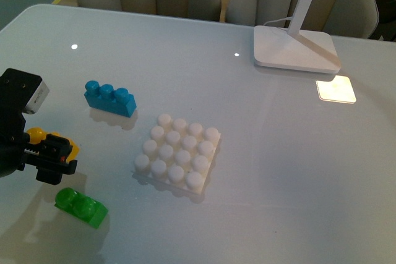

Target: Insert yellow block into base center

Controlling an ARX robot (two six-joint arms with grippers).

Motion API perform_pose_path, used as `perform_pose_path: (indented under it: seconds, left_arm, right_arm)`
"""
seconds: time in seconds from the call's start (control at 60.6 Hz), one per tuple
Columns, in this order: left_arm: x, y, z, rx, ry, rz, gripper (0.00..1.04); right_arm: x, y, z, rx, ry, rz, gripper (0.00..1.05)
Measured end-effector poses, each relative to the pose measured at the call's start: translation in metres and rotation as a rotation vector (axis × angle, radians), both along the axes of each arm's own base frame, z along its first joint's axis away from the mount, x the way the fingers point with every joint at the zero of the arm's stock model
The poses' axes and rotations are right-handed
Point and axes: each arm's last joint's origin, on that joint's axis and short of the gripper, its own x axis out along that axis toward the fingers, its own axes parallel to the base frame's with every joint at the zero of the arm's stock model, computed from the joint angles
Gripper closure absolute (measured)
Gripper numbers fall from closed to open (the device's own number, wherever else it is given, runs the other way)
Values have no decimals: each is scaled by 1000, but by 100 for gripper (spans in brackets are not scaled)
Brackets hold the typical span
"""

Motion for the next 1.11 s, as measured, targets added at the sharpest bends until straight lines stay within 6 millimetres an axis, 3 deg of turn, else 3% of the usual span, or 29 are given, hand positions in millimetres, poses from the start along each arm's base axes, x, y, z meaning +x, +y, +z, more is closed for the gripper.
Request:
perform_pose_path:
  seconds: [0.248, 0.594, 0.892, 1.106]
  left_arm:
    - [-21, -50, 20, -17, -6, -73, 42]
    - [-34, -115, 27, -58, 7, -121, 42]
    - [-29, -150, 22, -72, 2, -132, 42]
    - [-23, -164, 15, -60, 6, -139, 42]
  right_arm:
    - [0, 0, 0, 0, 0, 0, 9]
    - [0, 0, 0, 0, 0, 0, 9]
    - [0, 0, 0, 0, 0, 0, 9]
    - [0, 0, 0, 0, 0, 0, 9]
